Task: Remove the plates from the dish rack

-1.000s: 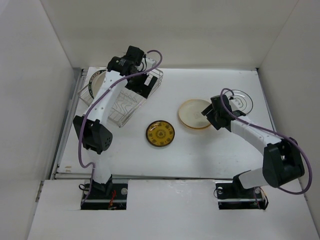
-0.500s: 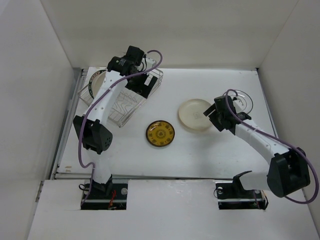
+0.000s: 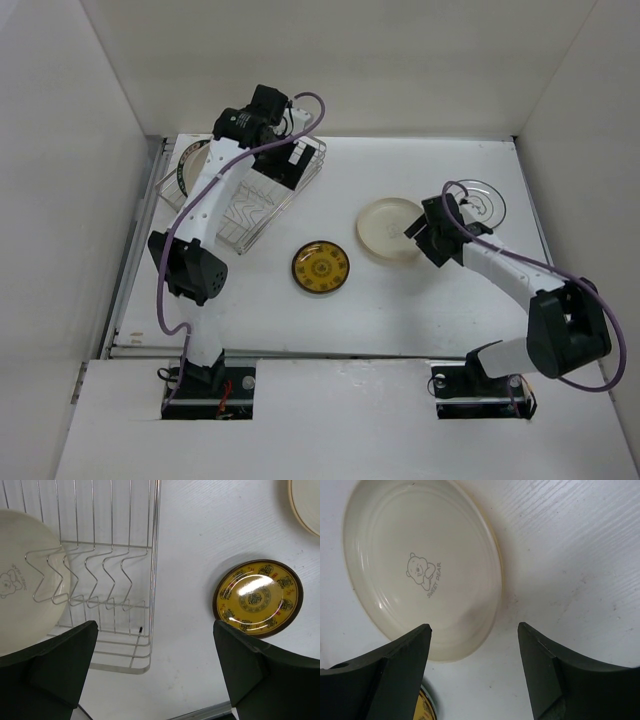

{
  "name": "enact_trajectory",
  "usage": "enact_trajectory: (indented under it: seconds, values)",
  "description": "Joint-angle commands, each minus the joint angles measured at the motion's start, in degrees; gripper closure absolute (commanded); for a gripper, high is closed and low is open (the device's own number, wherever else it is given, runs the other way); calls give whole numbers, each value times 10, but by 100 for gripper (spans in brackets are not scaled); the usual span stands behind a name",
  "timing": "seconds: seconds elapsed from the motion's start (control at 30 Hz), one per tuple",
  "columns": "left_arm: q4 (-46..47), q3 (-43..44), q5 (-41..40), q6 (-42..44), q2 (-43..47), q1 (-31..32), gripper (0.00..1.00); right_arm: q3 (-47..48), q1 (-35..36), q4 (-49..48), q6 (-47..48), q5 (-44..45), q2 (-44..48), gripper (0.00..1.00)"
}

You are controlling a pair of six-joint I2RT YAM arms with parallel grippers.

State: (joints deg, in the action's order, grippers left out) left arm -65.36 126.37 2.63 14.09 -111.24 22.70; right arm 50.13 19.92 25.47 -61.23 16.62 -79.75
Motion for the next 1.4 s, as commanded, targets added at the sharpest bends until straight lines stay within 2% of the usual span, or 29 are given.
enact_trajectory:
  seconds: [0.0,0.2,0.37,0.6,0.97,1.13,1.17,1.2,1.37]
  values:
    - [3,-17,-14,-4,29,-3,0,16,-1,19,0,24,29,24]
    - [9,-48,-31,-9,63,-8,0,11,-1,38,-6,66,38,26]
    - [21,-94,-36,-9,85,-25,0,50,-1,33,1,77,-44,34]
    - [21,-100,-42,-9,117,-68,0,101,-1,34,1,104,-126,44]
    - [26,-111,-36,-2,128,-94,0,74,-1,-4,1,83,-147,44]
    - [26,-111,-36,-2,128,-99,0,102,-1,2,1,71,-172,44]
    - [26,-111,-36,-2,128,-100,0,102,-1,2,1,71,-172,38]
    - [26,-111,-36,-2,128,-100,0,102,-1,2,1,71,-172,36]
    - [26,-111,-36,-2,128,-105,0,109,-1,2,1,77,-185,36]
